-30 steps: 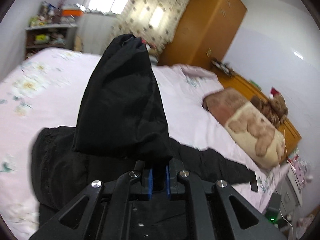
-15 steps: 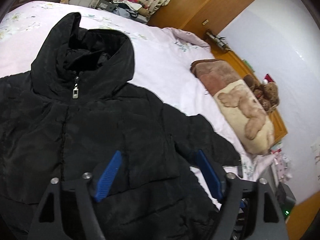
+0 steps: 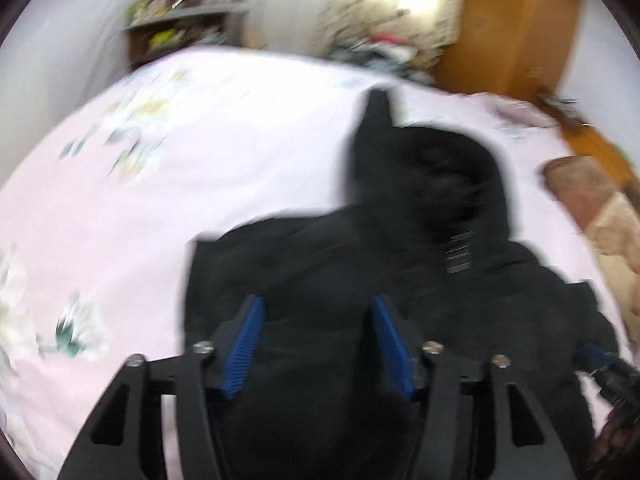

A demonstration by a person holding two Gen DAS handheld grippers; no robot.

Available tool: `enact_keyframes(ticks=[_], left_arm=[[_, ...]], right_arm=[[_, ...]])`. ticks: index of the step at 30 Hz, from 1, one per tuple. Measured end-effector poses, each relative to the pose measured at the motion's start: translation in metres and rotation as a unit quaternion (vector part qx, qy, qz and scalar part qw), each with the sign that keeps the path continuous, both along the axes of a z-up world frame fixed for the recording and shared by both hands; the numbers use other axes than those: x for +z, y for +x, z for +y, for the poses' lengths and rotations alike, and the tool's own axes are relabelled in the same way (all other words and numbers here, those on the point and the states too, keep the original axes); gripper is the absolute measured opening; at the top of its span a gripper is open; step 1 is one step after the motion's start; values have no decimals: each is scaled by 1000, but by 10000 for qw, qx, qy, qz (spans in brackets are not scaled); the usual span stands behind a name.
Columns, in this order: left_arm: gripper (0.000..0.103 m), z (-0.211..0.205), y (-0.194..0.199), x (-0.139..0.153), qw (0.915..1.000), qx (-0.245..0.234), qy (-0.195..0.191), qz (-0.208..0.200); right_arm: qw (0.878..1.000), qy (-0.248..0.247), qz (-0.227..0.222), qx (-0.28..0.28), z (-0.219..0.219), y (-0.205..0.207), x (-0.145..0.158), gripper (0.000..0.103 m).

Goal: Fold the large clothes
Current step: 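Lift the held sleeve and fold it across the jacket body with the left tool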

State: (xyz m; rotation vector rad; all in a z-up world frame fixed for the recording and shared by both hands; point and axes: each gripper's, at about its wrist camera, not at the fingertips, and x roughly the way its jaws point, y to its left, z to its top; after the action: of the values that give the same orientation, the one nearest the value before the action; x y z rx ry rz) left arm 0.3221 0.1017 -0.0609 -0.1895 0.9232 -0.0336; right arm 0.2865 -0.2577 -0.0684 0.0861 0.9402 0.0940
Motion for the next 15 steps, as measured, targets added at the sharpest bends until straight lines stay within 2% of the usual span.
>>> enact_keyframes(ticks=[3, 7, 10, 12, 15], left_arm=[[52, 17, -9, -34, 9996, 192, -57, 183], [53, 18, -14, -44, 9996, 216, -38, 171], [51, 18, -16, -26, 9995, 205, -18, 228], [50, 19, -20, -5, 10000, 30, -70, -57], [50, 14, -13, 20, 9984, -137, 233, -505]], right_arm=[[9994, -106, 330, -30, 3, 27, -27, 49], [9986, -227, 475, 82, 6, 38, -53, 49], [9984, -216, 528, 2, 4, 38, -45, 49], [9996, -68, 279, -58, -2, 29, -23, 49], [10000, -41, -41, -70, -8, 28, -2, 49]])
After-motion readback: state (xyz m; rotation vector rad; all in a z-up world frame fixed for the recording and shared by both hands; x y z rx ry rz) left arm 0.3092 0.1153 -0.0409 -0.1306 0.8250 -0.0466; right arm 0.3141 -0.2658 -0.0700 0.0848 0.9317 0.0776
